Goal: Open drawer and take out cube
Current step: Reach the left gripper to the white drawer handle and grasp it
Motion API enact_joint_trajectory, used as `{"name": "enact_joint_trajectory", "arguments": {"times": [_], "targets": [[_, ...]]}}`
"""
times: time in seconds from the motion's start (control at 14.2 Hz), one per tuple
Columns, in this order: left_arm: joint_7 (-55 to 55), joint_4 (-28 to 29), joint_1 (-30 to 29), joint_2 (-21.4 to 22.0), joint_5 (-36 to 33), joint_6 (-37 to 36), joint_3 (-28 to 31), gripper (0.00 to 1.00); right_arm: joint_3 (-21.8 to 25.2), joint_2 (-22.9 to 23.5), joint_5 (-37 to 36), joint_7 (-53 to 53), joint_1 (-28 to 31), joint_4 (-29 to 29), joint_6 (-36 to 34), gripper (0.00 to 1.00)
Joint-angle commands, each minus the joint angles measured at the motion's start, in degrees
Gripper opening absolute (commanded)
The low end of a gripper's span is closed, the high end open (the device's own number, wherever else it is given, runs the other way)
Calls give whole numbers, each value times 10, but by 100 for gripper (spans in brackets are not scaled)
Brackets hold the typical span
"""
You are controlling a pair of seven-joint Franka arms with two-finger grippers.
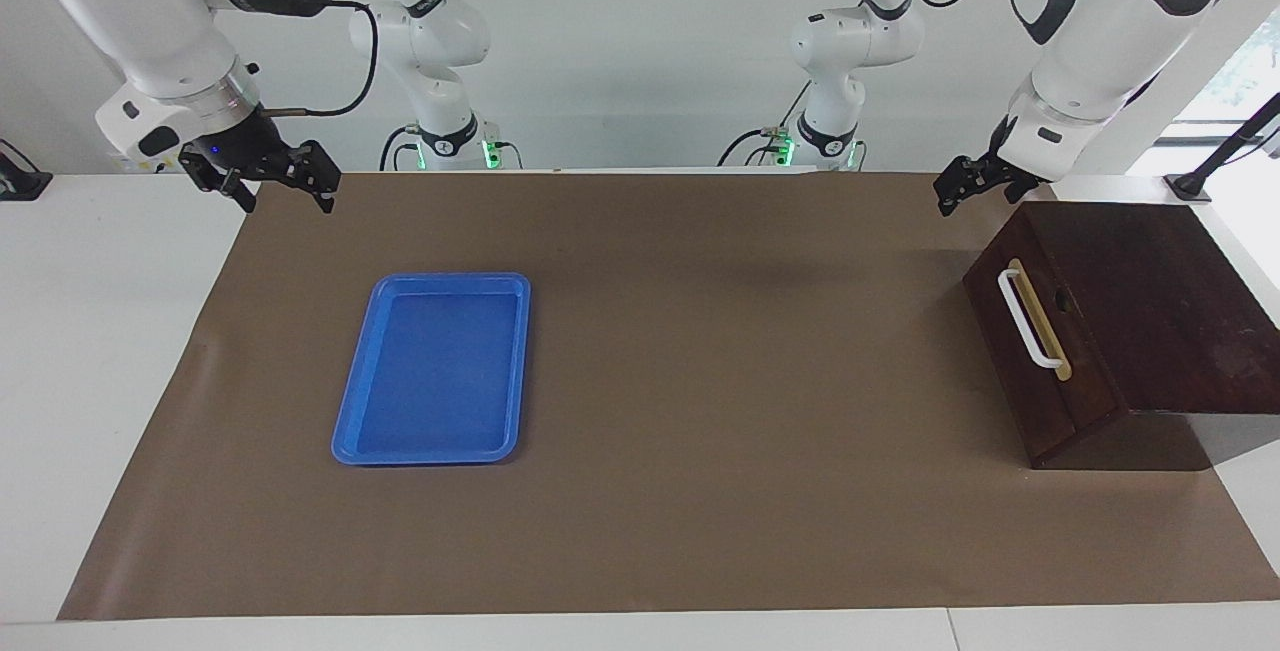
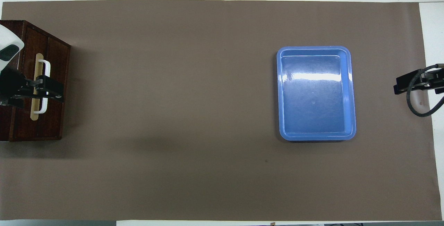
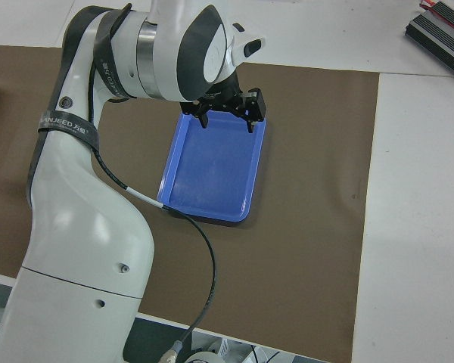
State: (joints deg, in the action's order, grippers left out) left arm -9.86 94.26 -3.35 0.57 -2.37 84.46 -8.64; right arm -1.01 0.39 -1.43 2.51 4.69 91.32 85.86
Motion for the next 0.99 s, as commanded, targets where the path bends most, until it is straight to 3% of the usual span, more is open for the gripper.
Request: {"name": "enact_joint_trajectory", "arguments": {"times": [0.0, 0.14, 0.35, 0.7, 0.92], "targets": [[8, 7, -3, 10, 10, 1, 1, 100, 0, -5, 7, 7, 0, 7, 9, 100], [11, 9, -3, 10, 9, 18, 1, 100, 0, -5, 7, 5, 0, 7, 8, 100], [22, 58, 4, 20, -5, 110, 1, 100, 0, -5, 7, 6, 0, 7, 8, 100], [74, 160, 4, 9, -109, 265, 0, 100, 0, -5, 8, 6, 0, 7, 8, 100], [74, 174, -2, -25, -176, 310, 0, 100, 0, -5, 9, 6, 0, 7, 7, 100]]}}
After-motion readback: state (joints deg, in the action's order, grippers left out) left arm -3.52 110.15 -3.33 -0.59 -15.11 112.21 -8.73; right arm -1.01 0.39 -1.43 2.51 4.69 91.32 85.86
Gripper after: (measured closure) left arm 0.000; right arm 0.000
